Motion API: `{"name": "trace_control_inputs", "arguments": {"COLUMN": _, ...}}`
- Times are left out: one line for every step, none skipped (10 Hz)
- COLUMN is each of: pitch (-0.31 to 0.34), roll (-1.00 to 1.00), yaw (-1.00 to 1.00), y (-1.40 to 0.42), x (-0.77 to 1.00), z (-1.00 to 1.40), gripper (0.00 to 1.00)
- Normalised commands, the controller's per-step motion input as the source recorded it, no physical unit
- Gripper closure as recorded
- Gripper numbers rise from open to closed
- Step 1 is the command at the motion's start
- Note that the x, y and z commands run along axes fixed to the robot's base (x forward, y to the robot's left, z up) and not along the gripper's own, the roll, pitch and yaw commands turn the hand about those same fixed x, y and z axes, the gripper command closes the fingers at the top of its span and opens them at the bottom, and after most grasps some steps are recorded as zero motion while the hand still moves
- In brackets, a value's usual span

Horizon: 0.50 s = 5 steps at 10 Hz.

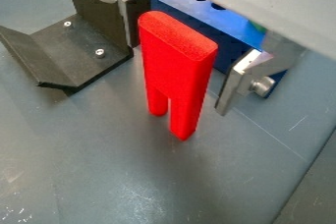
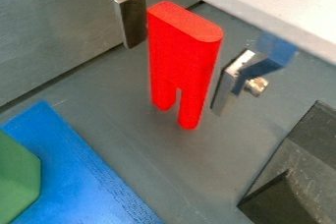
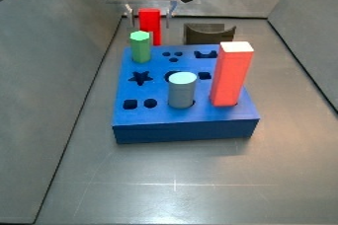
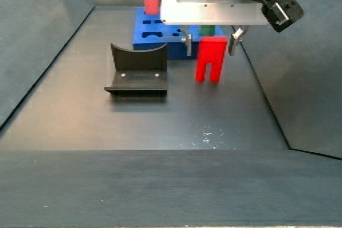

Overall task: Pick up the square-circle object. Move up. Place the square-circle object on the fixture. Regrasp the square-circle object. Rotate the square-circle object. Move to above the board. Insert the square-circle object.
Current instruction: Rotate the square-circle object.

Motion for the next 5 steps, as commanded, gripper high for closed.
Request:
{"name": "trace_control_inputs", "arguments": {"pitch": -0.021, "roll": -0.01, "yaw": -0.05, "y": 0.00, "x": 0.00, "z": 1.00, "gripper": 0.00}}
{"name": "trace_control_inputs", "arguments": {"pitch": -0.005, "roll": -0.01, "yaw": -0.04, "y": 0.00, "x": -0.02, "z": 1.00, "gripper": 0.00}}
{"name": "trace_control_inputs", "arguments": {"pitch": 0.021, "roll": -0.02, "yaw": -0.04, "y": 0.00, "x": -0.04, "z": 1.00, "gripper": 0.00}}
{"name": "trace_control_inputs", "arguments": {"pitch": 0.041, "roll": -0.03, "yaw": -0.04, "y": 0.00, "x": -0.03, "z": 0.80, "gripper": 0.00}}
{"name": "trace_control_inputs", "arguments": {"pitch": 0.051, "roll": -0.05, "yaw": -0.03, "y": 0.00, "x": -0.02, "z": 0.58, "gripper": 0.00}}
